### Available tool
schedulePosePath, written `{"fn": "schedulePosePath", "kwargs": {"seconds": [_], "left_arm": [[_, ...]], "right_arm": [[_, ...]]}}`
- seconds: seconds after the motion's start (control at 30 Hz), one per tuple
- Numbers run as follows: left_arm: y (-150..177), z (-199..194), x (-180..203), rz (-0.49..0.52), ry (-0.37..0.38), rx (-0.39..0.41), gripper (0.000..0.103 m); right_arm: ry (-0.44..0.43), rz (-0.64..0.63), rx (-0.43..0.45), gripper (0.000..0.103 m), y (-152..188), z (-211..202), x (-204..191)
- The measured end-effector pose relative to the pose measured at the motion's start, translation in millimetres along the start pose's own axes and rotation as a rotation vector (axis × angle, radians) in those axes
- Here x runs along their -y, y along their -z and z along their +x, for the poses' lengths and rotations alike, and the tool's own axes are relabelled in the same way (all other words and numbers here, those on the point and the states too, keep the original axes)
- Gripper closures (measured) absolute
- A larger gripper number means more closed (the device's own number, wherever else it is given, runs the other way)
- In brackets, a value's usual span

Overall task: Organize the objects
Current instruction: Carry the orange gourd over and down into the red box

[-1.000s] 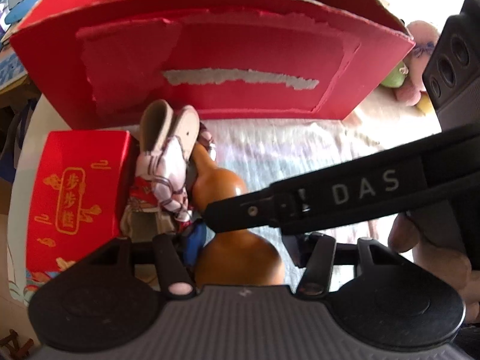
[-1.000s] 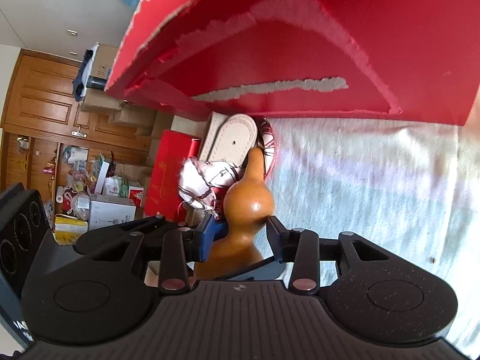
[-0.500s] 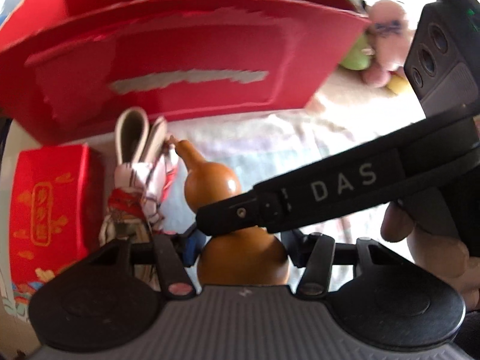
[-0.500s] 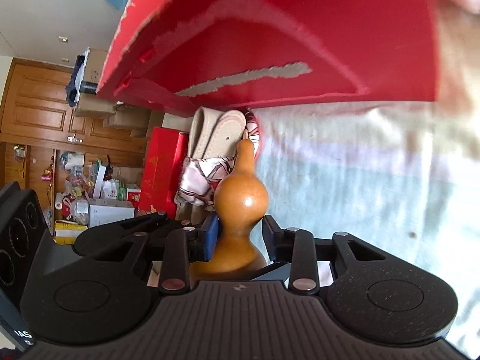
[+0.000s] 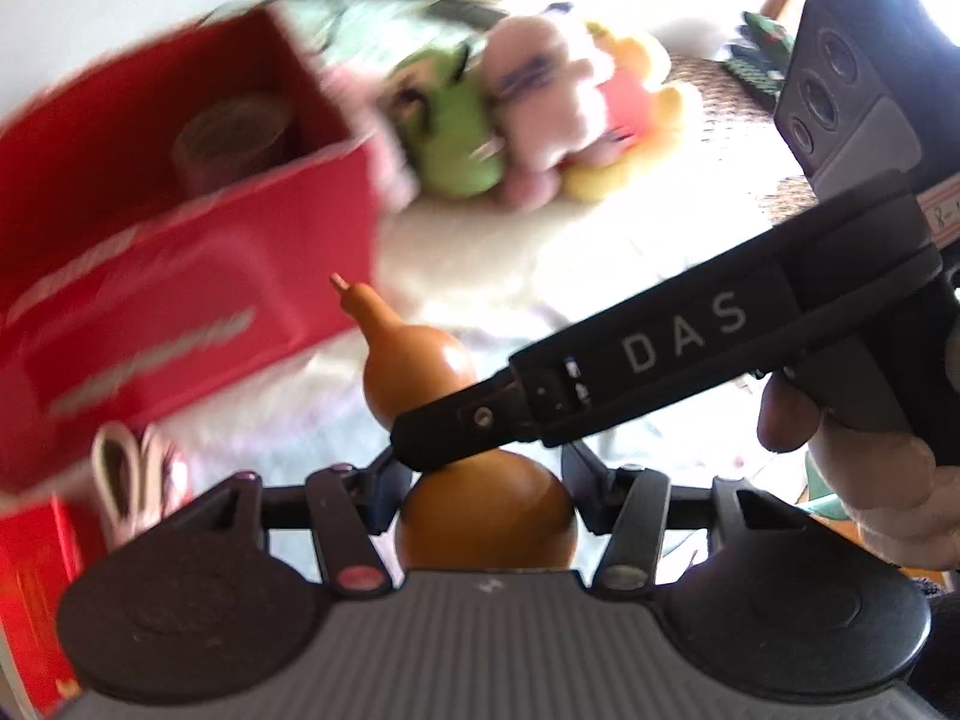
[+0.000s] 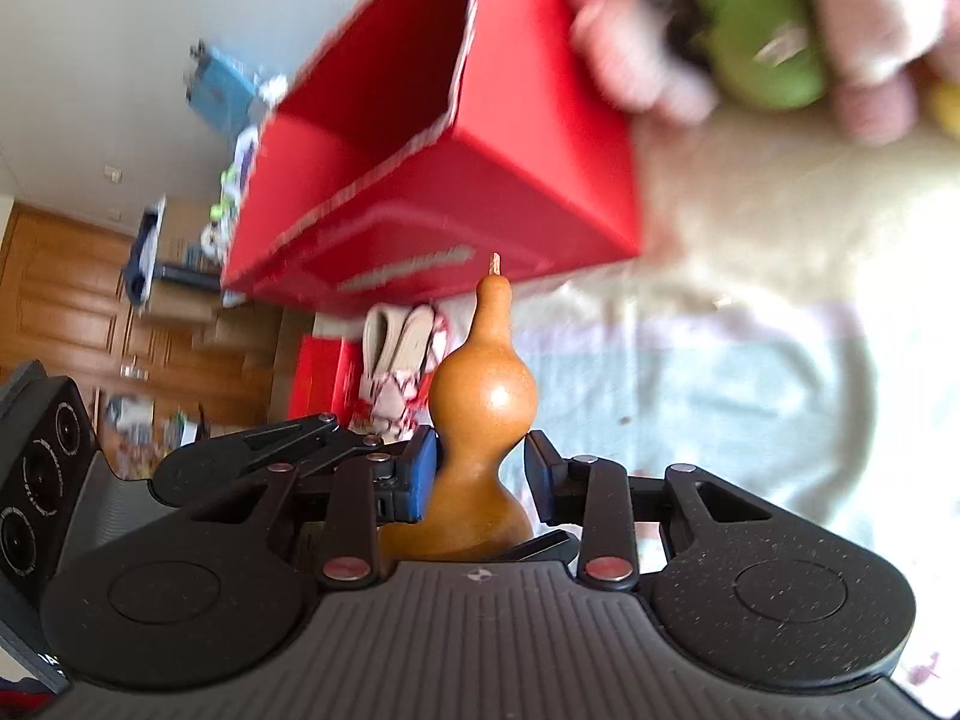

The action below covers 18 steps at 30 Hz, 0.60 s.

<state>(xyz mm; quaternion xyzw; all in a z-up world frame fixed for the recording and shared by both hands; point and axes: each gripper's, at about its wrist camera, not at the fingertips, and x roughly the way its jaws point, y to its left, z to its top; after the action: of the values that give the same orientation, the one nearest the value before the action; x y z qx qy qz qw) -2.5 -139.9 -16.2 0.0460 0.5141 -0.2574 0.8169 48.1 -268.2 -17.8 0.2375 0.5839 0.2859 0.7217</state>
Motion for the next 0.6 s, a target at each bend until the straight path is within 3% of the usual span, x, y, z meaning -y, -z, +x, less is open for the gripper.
{"fn": "schedulePosePath", "kwargs": {"seconds": [0.3,0.6], "left_arm": [[-48.1,-24.6,36.9,0.156,0.053,0.148,0.048],[-89.2,-66.6,5.6,0.165,-0.007,0.304,0.048]], "right_arm": [[0.057,-0.008,0.222,0.068,0.9,-55.0,-19.0],[0.059,-0.122,0.351,0.069,-38.7,-80.7,-51.8]]}}
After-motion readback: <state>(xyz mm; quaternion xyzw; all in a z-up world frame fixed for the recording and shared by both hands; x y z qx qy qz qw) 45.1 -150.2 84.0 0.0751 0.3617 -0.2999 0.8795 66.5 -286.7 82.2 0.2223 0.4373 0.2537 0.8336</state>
